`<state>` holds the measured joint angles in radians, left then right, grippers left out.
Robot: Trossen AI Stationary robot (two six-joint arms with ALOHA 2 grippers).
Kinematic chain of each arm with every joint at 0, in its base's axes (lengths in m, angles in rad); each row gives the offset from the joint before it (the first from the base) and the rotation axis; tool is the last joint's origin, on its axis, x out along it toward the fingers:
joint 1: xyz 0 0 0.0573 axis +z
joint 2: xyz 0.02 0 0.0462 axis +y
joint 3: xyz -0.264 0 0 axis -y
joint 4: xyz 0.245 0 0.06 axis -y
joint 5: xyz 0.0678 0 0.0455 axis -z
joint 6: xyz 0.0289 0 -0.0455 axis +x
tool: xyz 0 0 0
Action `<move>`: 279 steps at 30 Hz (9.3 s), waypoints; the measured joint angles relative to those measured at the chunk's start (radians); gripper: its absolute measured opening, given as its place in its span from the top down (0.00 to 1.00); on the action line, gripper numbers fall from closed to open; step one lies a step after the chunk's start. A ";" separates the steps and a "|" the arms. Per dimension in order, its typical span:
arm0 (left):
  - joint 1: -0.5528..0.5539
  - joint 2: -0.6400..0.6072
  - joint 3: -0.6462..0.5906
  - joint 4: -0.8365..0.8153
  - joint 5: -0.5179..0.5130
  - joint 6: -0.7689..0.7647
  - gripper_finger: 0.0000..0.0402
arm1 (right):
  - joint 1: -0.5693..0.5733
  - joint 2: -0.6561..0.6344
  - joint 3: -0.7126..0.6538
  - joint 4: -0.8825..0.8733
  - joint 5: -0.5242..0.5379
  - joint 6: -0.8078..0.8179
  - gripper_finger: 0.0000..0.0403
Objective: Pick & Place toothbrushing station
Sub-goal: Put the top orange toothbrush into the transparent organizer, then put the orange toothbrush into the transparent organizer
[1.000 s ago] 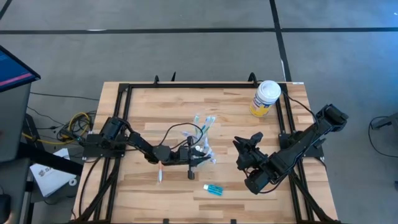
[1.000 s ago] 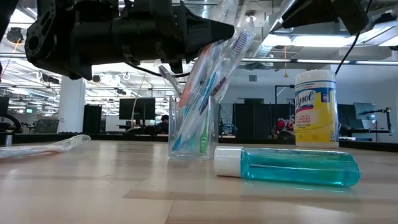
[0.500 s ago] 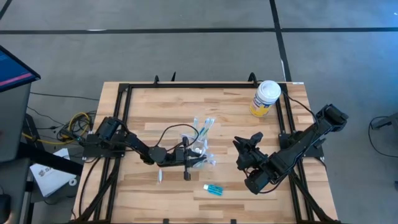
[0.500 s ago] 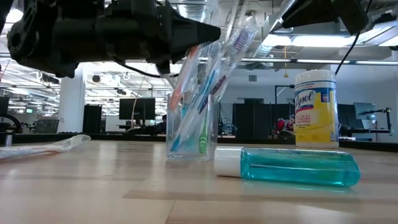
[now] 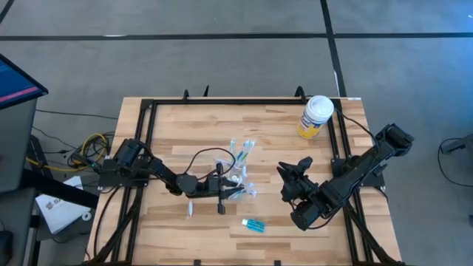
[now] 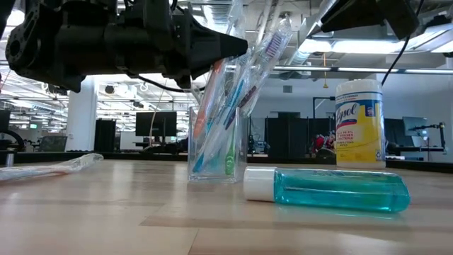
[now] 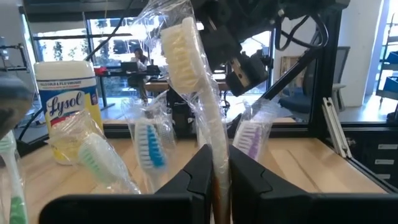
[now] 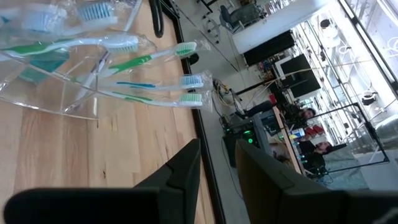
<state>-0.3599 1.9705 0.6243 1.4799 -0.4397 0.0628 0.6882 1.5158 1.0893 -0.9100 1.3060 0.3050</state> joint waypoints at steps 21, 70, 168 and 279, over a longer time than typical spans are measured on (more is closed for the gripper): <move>0.002 0.001 0.000 -0.119 -0.001 -0.053 0.93 | -0.024 0.000 0.000 -0.002 0.000 0.003 0.77; 0.002 -0.061 0.002 -0.056 0.025 0.009 0.54 | -0.024 0.000 -0.001 0.000 0.000 0.010 0.77; -0.219 -0.681 -0.049 -1.996 -0.055 -1.729 0.66 | -0.024 0.000 -0.001 0.032 -0.005 0.010 0.77; -0.216 -0.681 -0.245 -0.511 -0.385 -0.108 1.00 | -0.309 0.001 0.000 0.971 -0.835 -0.489 0.82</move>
<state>-0.5761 1.2892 0.3789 0.9687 -0.8242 -0.0454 0.3796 1.5166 1.0889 0.0609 0.4711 -0.1837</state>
